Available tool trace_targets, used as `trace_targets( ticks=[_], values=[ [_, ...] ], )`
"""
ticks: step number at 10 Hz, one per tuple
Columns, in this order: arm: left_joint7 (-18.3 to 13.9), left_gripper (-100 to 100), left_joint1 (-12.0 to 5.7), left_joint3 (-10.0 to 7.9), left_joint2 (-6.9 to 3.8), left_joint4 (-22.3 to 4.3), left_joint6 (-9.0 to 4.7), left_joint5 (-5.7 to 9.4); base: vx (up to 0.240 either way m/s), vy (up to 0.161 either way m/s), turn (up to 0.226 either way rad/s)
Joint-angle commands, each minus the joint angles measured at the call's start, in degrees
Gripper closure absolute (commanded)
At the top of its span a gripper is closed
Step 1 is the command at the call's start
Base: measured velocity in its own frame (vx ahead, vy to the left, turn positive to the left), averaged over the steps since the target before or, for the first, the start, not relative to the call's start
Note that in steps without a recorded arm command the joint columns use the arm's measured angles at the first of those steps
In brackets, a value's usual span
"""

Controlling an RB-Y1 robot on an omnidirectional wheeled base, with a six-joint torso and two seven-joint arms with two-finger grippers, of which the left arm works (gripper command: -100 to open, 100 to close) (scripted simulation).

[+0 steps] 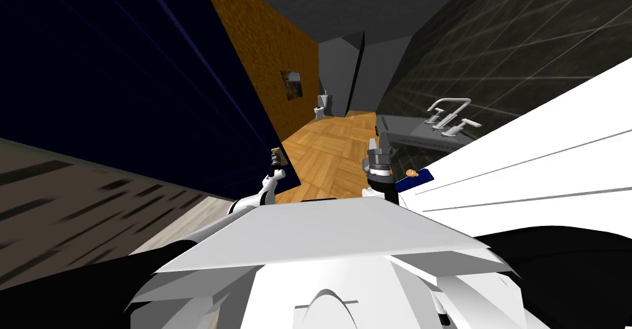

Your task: Push the door open

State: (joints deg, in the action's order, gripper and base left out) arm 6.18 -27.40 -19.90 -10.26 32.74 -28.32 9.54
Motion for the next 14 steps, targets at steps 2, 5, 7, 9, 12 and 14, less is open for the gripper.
trace_targets(
  ticks=[2,5,7,9,12,14],
  values=[
    [0.4,100,-0.22,-1.38,-1.1,-0.4,-0.55,0.55,0.178,-0.065,0.058],
    [0.7,100,0.09,-2.06,-1.15,-0.6,-0.64,0.8,0.155,-0.064,0.05],
    [1.3,100,0.23,-3.39,-1.83,-0.6,-0.76,1.33,0.155,-0.028,0.044],
    [1.5,100,0.31,-3.91,-2.05,-0.6,-0.8,1.54,0.155,-0.023,0.032],
    [2.1,100,0.54,-5.4,-2.71,-0.8,-0.89,2.12,0.169,-0.046,0.042],
    [2.7,100,0.74,-6.64,-3.25,-0.9,-0.96,2.61,0.176,-0.039,0.053]
  ],
)
